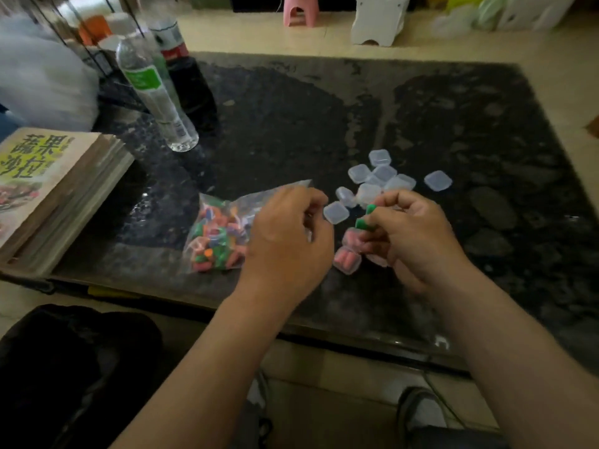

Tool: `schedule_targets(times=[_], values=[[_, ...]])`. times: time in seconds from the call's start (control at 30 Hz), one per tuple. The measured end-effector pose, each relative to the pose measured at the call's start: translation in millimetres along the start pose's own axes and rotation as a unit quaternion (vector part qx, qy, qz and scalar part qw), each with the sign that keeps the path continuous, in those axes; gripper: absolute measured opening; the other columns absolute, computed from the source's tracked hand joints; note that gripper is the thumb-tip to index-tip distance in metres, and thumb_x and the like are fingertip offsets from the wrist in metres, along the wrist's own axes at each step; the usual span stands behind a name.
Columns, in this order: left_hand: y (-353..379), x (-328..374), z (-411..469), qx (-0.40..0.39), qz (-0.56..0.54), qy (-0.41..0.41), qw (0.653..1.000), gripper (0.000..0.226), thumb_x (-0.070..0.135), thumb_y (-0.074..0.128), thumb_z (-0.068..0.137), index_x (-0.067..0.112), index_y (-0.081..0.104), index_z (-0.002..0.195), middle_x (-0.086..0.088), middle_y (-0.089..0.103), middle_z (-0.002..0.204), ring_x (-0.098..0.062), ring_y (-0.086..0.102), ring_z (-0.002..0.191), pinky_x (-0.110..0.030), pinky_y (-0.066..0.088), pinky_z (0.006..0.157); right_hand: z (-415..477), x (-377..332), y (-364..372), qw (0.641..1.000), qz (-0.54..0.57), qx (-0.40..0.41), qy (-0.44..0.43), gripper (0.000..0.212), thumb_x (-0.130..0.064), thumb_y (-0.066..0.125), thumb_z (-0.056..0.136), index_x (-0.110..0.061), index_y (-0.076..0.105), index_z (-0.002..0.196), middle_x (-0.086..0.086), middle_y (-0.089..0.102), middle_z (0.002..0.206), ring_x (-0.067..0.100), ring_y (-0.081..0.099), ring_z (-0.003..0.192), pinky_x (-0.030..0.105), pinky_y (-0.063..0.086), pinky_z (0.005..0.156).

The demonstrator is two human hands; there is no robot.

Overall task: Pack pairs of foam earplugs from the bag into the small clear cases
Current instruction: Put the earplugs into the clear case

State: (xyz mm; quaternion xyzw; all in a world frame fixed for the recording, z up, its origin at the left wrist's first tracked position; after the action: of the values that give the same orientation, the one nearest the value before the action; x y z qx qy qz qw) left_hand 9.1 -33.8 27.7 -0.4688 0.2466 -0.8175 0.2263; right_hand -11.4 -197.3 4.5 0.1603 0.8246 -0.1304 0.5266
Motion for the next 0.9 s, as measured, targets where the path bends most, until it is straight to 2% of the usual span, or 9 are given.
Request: schedule_targets(times=[0.07,0.17,0.37,0.47,0.53,0.63,0.73,0.83,0.9], values=[[20,11,-1,-0.025,-0.007,0.009,1.000,0.018,0.003,0.066,0.086,0.010,0.072,0.102,-0.002,0.067,0.092,-0.012,0.060,0.079,-0.024,0.049,0.070,-2,0,-18,0.999,0.028,0.019,0.004,0.016,0.003,0.059,0.091,-0.011,0.064,0.085,0.009,0.068,0.073,0.012,0.065,0.052,0.025,0.056,0.051],[48,25,-1,-0.050,-0.011,0.011,0.999,0.018,0.003,0.066,0.087,0.010,0.072,0.103,0.002,0.065,0.091,-0.013,0.061,0.080,-0.026,0.050,0.068,1,2,-44,0.998,0.048,0.045,0.009,0.017,0.002,0.059,0.089,-0.012,0.064,0.081,0.012,0.069,0.077,0.015,0.064,0.058,0.026,0.053,0.050],[100,43,5,-0.133,0.028,0.058,0.989,0.021,0.003,0.068,0.084,0.011,0.072,0.103,0.001,0.068,0.093,-0.009,0.057,0.080,-0.010,0.044,0.073,13,0,-96,0.988,0.098,0.117,0.005,0.023,0.000,0.060,0.087,-0.017,0.060,0.071,0.010,0.068,0.071,0.016,0.063,0.056,0.026,0.048,0.047],[120,46,8,-0.166,0.060,0.059,0.983,0.022,0.003,0.069,0.086,0.009,0.073,0.107,-0.006,0.070,0.099,-0.020,0.064,0.087,-0.036,0.058,0.078,20,-6,-116,0.981,0.142,0.132,0.004,0.023,0.000,0.057,0.089,-0.016,0.061,0.073,0.011,0.066,0.072,0.013,0.061,0.049,0.025,0.047,0.045],[131,51,9,-0.169,0.071,0.082,0.980,0.024,-0.001,0.071,0.083,0.006,0.073,0.105,-0.010,0.070,0.098,-0.029,0.064,0.088,-0.045,0.058,0.075,22,-9,-124,0.978,0.160,0.131,0.009,0.021,-0.001,0.056,0.089,-0.015,0.064,0.077,0.012,0.066,0.077,0.012,0.061,0.050,0.024,0.046,0.044],[148,53,10,-0.187,0.114,0.128,0.967,0.029,0.002,0.075,0.078,0.008,0.073,0.107,-0.010,0.070,0.104,-0.030,0.063,0.094,-0.043,0.053,0.079,26,-9,-131,0.978,0.160,0.129,0.030,0.022,-0.001,0.054,0.090,-0.013,0.071,0.085,0.013,0.068,0.083,0.012,0.061,0.054,0.023,0.046,0.043],[164,52,13,-0.245,0.144,0.163,0.945,0.041,0.014,0.076,0.080,0.015,0.070,0.120,-0.004,0.070,0.121,-0.029,0.063,0.115,-0.047,0.049,0.096,31,-7,-131,0.978,0.170,0.111,0.054,0.023,0.001,0.051,0.090,-0.010,0.071,0.088,0.012,0.067,0.079,0.011,0.058,0.052,0.021,0.044,0.042],[175,57,13,-0.306,0.194,0.146,0.921,0.051,0.025,0.073,0.086,0.023,0.063,0.136,0.004,0.061,0.141,-0.023,0.046,0.139,-0.043,0.031,0.113,36,-6,-130,0.974,0.189,0.097,0.085,0.026,0.006,0.044,0.087,-0.005,0.068,0.089,0.012,0.065,0.077,0.012,0.052,0.054,0.021,0.039,0.042],[176,58,12,-0.296,0.194,0.154,0.923,0.041,0.028,0.069,0.090,0.025,0.065,0.132,0.007,0.063,0.137,-0.020,0.046,0.138,-0.036,0.024,0.112,38,-4,-131,0.967,0.202,0.099,0.122,0.029,0.007,0.040,0.086,-0.004,0.066,0.089,0.013,0.065,0.081,0.014,0.050,0.059,0.022,0.037,0.044]])
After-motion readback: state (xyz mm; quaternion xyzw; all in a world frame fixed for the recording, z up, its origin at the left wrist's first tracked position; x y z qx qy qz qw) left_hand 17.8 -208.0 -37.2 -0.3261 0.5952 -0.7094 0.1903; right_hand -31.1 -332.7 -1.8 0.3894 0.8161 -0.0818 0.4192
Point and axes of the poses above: each hand's wrist, its own z-axis towards the middle knuckle, its own y-axis out of the palm, x = y × z, the point moved 4 cm from there along z, towards the middle knuckle
